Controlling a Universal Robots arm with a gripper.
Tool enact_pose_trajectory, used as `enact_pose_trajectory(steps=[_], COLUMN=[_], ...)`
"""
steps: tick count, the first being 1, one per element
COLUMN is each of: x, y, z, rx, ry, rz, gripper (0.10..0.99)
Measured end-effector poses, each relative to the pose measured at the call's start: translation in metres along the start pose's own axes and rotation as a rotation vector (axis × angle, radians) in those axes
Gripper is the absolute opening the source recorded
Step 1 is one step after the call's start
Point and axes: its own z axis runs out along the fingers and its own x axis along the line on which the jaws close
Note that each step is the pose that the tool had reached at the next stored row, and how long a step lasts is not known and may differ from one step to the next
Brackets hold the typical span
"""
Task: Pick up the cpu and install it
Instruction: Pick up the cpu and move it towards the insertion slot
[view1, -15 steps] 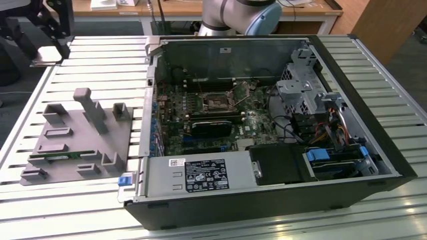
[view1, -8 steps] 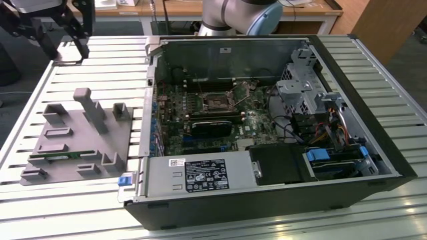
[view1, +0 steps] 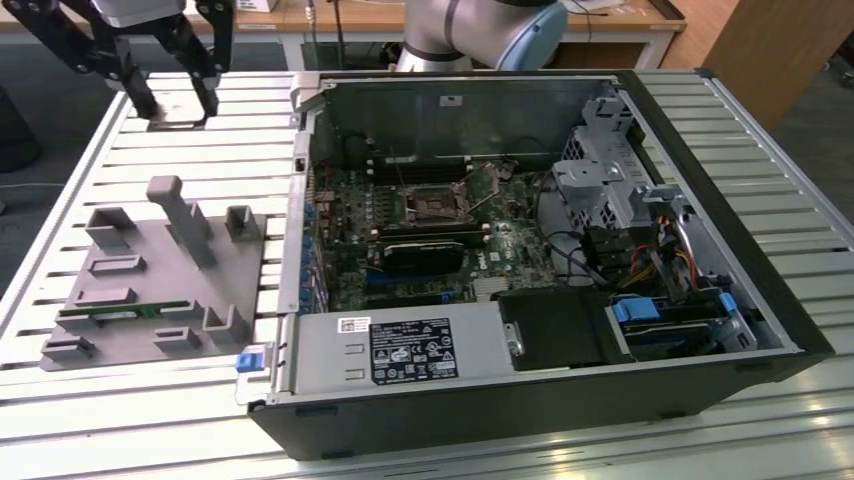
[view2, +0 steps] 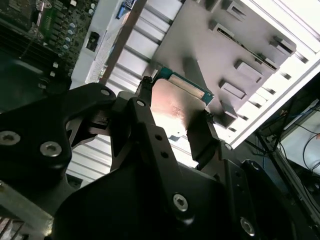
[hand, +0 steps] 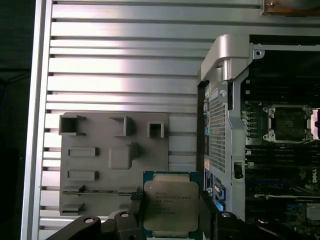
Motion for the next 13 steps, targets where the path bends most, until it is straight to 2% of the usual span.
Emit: enact_pose_trajectory(steps=[6,13], x=[-0.0235,-0.0416], y=[0.0002,0.0006], z=[0.0004,0.001], rx=[0.0,0.0], ry=[0.0,-0.0001], rz=[0.0,0.0], gripper=[0.533,0.533])
